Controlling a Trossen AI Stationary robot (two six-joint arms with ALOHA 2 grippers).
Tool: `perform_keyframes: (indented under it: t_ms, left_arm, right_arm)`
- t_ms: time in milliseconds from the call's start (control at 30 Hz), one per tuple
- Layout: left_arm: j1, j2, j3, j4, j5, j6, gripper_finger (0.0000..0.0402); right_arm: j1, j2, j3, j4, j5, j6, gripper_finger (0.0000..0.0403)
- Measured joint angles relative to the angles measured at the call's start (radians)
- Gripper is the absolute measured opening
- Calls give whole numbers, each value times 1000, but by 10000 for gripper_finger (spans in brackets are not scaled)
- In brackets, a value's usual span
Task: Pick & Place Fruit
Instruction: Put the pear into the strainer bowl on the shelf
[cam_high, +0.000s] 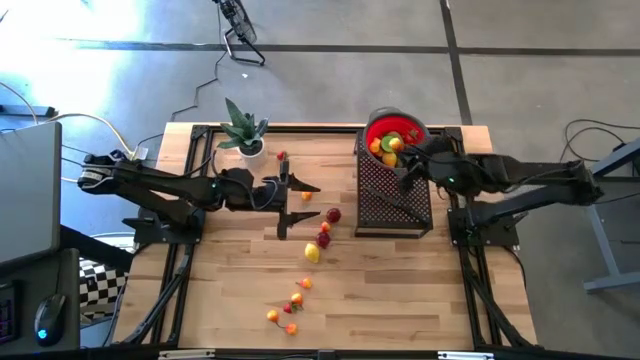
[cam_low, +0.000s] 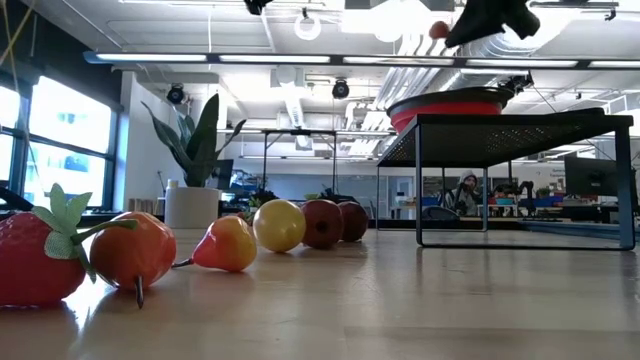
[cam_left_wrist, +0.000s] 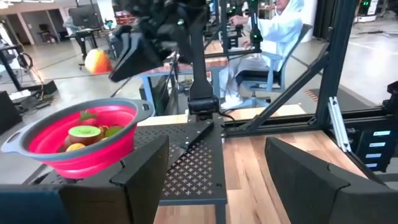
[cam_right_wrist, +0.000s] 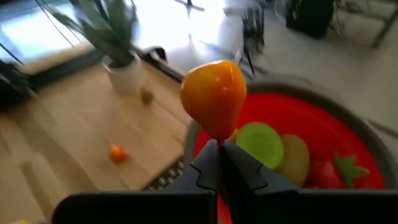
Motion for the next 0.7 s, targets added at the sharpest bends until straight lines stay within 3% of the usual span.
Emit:
perform_keyframes:
  t_ms: [267, 467, 700]
  left_arm:
    - [0, 0, 0, 38, 0, 0, 260]
    - [0, 0, 0, 37, 0, 0, 260]
    - [0, 0, 0, 36, 0, 0, 260]
  right_arm:
    - [-198, 114, 75, -209, -169, 50, 4]
    - [-345, 163, 77, -259, -263, 47, 4]
    - [-448, 200, 77, -284, -270, -1, 4]
